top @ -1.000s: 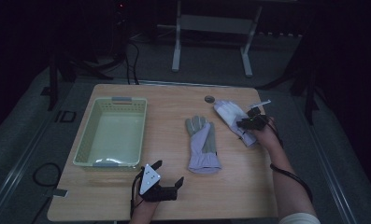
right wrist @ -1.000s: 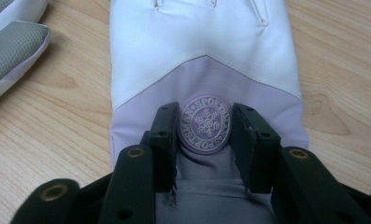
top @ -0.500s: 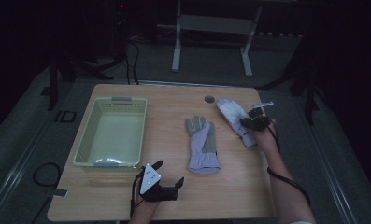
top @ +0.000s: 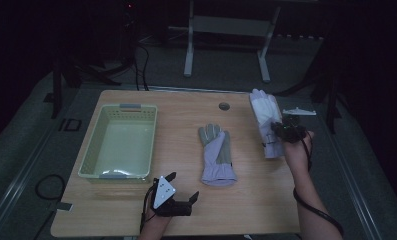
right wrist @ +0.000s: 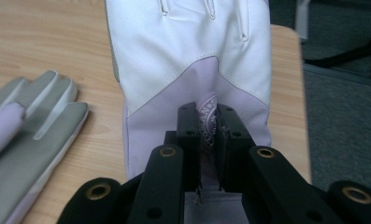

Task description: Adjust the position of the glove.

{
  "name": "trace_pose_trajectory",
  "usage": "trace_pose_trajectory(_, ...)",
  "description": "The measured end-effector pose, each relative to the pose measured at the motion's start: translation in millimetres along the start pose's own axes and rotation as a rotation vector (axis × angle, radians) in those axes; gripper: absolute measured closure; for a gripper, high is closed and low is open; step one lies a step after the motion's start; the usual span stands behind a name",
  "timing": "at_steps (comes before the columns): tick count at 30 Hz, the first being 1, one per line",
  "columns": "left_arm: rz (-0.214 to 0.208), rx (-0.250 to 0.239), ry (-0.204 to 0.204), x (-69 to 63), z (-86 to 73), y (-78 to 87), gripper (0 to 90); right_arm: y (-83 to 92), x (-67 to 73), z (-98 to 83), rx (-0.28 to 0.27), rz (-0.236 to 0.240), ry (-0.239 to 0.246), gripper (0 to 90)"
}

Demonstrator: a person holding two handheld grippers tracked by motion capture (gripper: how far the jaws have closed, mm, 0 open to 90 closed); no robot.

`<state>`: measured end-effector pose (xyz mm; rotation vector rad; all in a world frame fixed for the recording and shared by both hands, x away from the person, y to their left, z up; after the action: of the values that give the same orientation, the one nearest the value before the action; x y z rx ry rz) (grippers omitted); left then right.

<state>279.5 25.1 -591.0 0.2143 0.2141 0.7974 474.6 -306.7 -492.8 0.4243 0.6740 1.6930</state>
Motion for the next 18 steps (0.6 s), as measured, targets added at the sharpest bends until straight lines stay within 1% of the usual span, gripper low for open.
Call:
trace_pose_trajectory(1,0.001,0.002,-0.003,-0.4,0.0,-0.1,0.9,6.3,-0.2,-0.7,-0.003,-0.008,-0.021,81.7)
trace_pose_trajectory(4,-0.003,0.004,-0.020,-2.4,0.1,-1.0,0.9,21.2,1.5,-4.7,-0.008,-0.024,-0.057,81.6)
trace_pose_trajectory(5,-0.002,0.004,-0.026,-2.7,0.1,-1.0,0.9,26.4,2.8,-7.6,-0.005,-0.031,-0.076,81.6)
trace_pose_trajectory(8,0.000,0.009,-0.046,-4.2,0.0,-1.7,0.9,36.6,7.4,-15.7,0.015,-0.049,-0.104,81.6)
trace_pose_trajectory(11,-0.001,0.005,-0.059,-5.8,0.0,-1.5,0.9,45.7,10.5,-22.4,0.024,-0.076,-0.121,81.6)
trace_pose_trajectory(12,0.006,0.002,-0.071,-6.2,0.2,-1.3,0.9,48.9,11.5,-25.1,0.028,-0.083,-0.130,81.6)
trace_pose_trajectory(14,0.020,-0.003,-0.078,-6.9,0.3,-1.2,0.9,54.2,14.2,-31.9,0.031,-0.106,-0.130,81.6)
trace_pose_trajectory(15,0.020,-0.003,-0.078,-6.9,0.3,-1.2,0.9,54.2,14.2,-31.9,0.031,-0.106,-0.130,81.6)
trace_pose_trajectory(16,0.035,-0.003,-0.081,-5.4,0.3,-0.9,0.9,55.4,15.8,-35.4,0.030,-0.109,-0.133,81.5)
trace_pose_trajectory(17,0.041,-0.003,-0.082,-4.6,0.4,-0.8,0.9,55.3,19.2,-41.9,0.037,-0.114,-0.126,81.5)
trace_pose_trajectory(18,0.047,-0.007,-0.083,-4.1,0.5,-0.6,0.9,54.5,20.3,-45.7,0.041,-0.121,-0.129,81.5)
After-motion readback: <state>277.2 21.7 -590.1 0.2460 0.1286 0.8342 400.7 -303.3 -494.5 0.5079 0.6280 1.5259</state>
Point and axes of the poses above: each handheld gripper's, and its own axes: y roughly backward along the jaws, z roughly out of its top, x roughly to its left, the point moved 7 cm from there along -y, roughly forward along the jaws, and after that the axes turned 3 degrees about -z, right-handed, at the moved point
